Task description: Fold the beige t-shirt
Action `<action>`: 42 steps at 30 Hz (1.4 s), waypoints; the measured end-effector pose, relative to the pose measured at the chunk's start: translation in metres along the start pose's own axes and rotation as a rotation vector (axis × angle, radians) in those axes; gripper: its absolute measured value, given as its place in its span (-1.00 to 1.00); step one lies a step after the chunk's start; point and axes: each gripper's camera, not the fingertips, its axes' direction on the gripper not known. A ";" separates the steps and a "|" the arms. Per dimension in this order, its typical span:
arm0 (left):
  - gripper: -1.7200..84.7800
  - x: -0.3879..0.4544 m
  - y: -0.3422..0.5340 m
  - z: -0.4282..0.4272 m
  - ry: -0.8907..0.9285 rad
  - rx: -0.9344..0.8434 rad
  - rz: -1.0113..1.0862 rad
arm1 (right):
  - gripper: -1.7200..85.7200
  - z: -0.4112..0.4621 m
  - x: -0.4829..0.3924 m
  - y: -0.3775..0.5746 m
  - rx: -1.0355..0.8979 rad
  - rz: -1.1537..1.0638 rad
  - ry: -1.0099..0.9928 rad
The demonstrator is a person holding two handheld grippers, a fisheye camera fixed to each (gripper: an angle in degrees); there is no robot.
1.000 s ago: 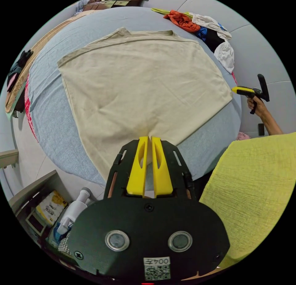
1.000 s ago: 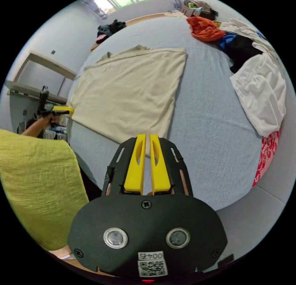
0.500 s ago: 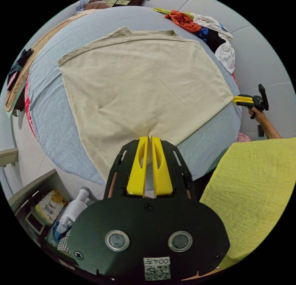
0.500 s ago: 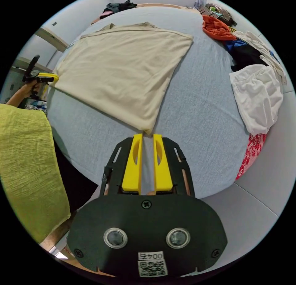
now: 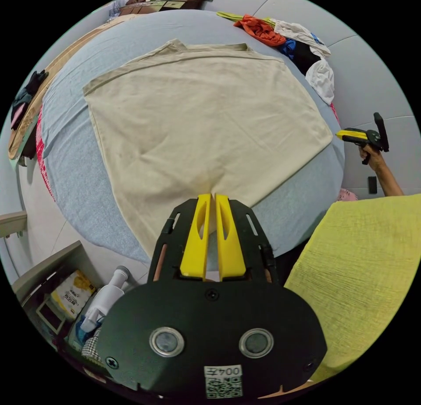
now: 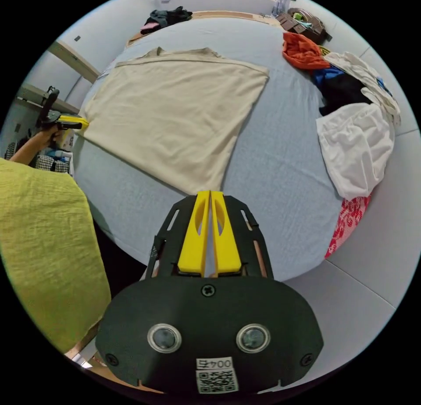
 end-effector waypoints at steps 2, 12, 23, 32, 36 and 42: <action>-0.92 0.004 -0.002 0.002 -0.006 -0.004 0.005 | -0.98 0.013 -0.013 -0.014 -0.021 -0.032 0.011; -0.92 0.022 -0.014 0.017 -0.013 -0.038 0.023 | -0.98 0.053 -0.004 -0.008 -0.149 -0.036 0.103; -0.91 0.037 -0.012 0.035 0.012 -0.015 0.093 | -0.94 0.051 0.120 0.103 0.024 0.390 -0.191; -0.78 0.080 -0.004 0.041 -0.035 0.007 0.097 | -0.69 0.126 0.246 0.305 0.410 0.964 -0.891; -0.74 0.144 -0.009 0.032 -0.065 0.120 0.182 | -0.68 0.157 0.269 0.335 0.412 0.998 -0.969; -0.68 0.266 -0.053 0.074 -0.038 0.107 0.390 | -0.74 0.189 0.308 0.347 0.384 0.937 -1.022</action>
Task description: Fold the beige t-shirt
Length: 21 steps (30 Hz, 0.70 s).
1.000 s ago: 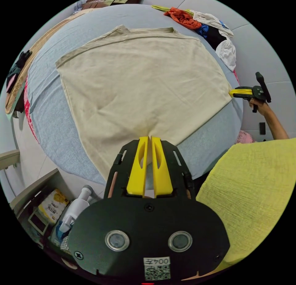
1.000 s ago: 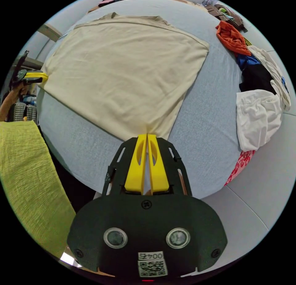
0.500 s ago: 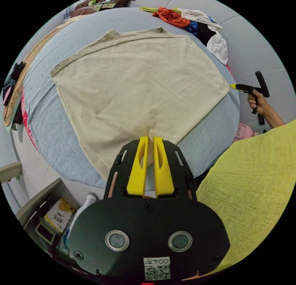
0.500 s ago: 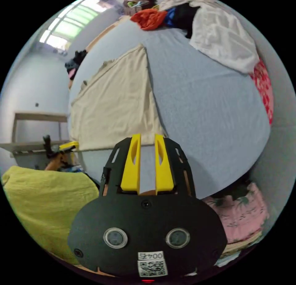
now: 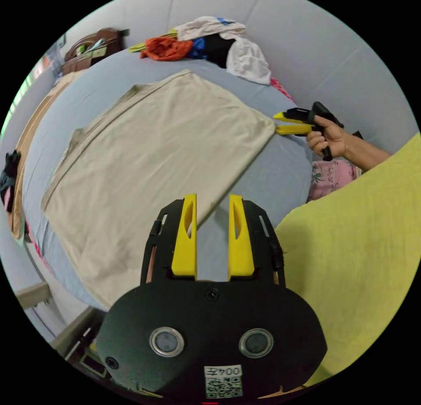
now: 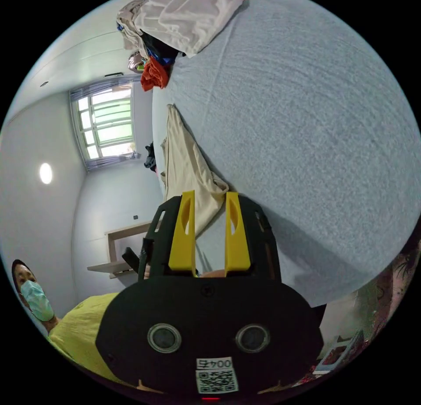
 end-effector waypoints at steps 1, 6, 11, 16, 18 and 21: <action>-0.68 0.011 -0.009 0.005 0.001 0.001 0.025 | -0.79 -0.001 0.007 -0.006 -0.017 -0.003 0.009; -0.65 0.108 -0.074 0.039 -0.183 0.019 0.256 | -0.89 -0.012 0.002 -0.012 -0.077 -0.080 -0.061; -0.70 0.158 -0.110 0.067 -0.399 -0.017 0.331 | -0.90 -0.015 -0.008 -0.029 -0.185 -0.170 -0.083; -0.89 0.158 -0.117 0.054 -0.456 0.022 0.245 | -0.76 -0.026 -0.005 -0.056 -0.184 -0.230 -0.029; -0.91 0.147 -0.113 0.035 -0.404 0.065 0.181 | -0.64 -0.025 0.010 -0.081 -0.196 -0.178 -0.098; -0.92 0.135 -0.104 0.016 -0.386 0.096 0.133 | -0.56 -0.001 0.021 -0.126 -0.242 -0.142 -0.119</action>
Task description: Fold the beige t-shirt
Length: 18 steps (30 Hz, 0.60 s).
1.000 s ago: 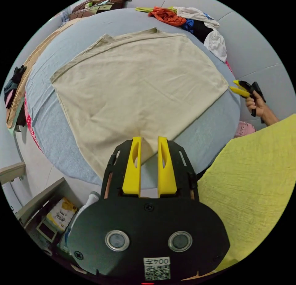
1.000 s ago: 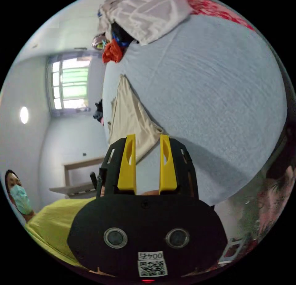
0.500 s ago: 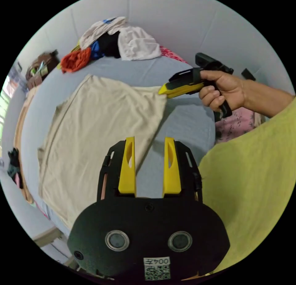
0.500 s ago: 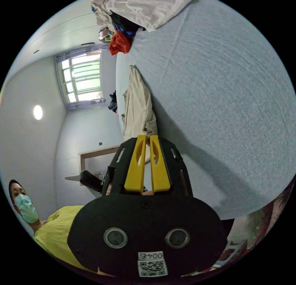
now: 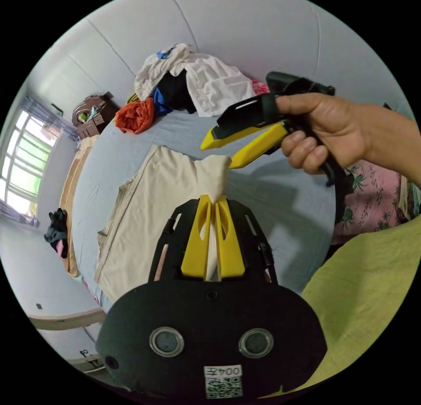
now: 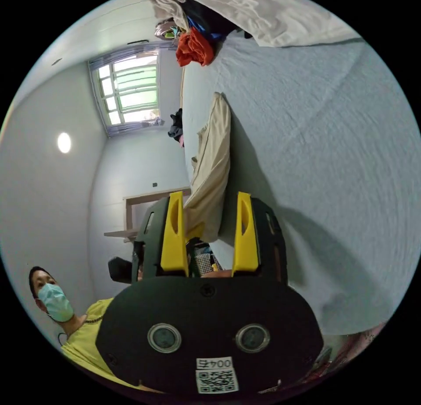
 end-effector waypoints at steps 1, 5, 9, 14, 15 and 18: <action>-0.92 -0.003 0.002 -0.002 0.006 0.002 -0.010 | -0.56 0.012 0.005 -0.020 -0.030 0.008 -0.001; -0.93 -0.026 0.011 -0.017 0.045 0.009 -0.069 | -0.55 0.055 0.014 -0.089 -0.074 0.043 0.004; -0.93 -0.050 0.024 -0.033 0.067 0.036 -0.106 | -0.59 0.092 0.018 -0.138 -0.103 0.048 0.019; -0.93 -0.093 0.057 -0.053 0.118 0.095 -0.211 | -0.90 0.126 0.015 -0.168 -0.003 0.074 -0.107; -0.93 -0.108 0.070 -0.059 0.138 0.116 -0.250 | -0.91 0.130 0.011 -0.168 0.009 0.069 -0.131; -0.94 -0.153 0.111 -0.074 0.204 0.173 -0.382 | -0.96 0.165 -0.025 -0.163 0.031 0.019 -0.217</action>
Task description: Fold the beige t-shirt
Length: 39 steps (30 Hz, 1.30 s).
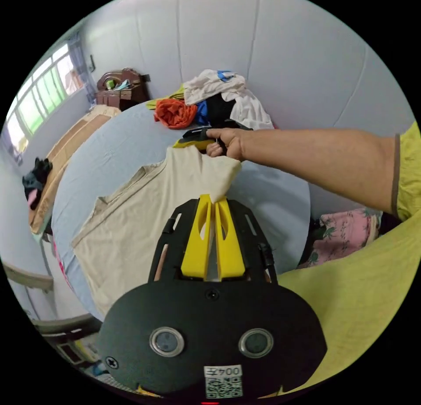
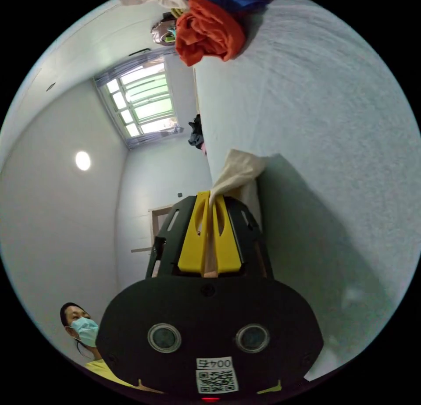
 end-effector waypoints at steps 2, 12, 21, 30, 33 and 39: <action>-0.94 -0.038 0.017 -0.021 0.050 0.036 -0.104 | -0.97 0.046 -0.034 0.011 -0.003 -0.060 0.015; -0.93 -0.271 0.166 -0.095 0.377 0.248 -0.734 | -0.98 0.297 -0.116 0.063 -0.075 -0.221 0.185; -0.92 -0.391 0.269 -0.090 0.587 0.328 -1.108 | -0.98 0.518 -0.103 0.109 -0.128 -0.270 0.434; -0.91 -0.460 0.324 -0.087 0.712 0.365 -1.290 | -0.97 0.682 -0.093 0.151 -0.221 -0.336 0.637; -0.91 -0.477 0.340 -0.084 0.722 0.357 -1.338 | -0.95 0.734 -0.085 0.164 -0.297 -0.341 0.701; -0.91 -0.506 0.349 -0.093 0.768 0.369 -1.328 | -0.78 0.767 -0.131 0.214 -0.328 -0.574 0.734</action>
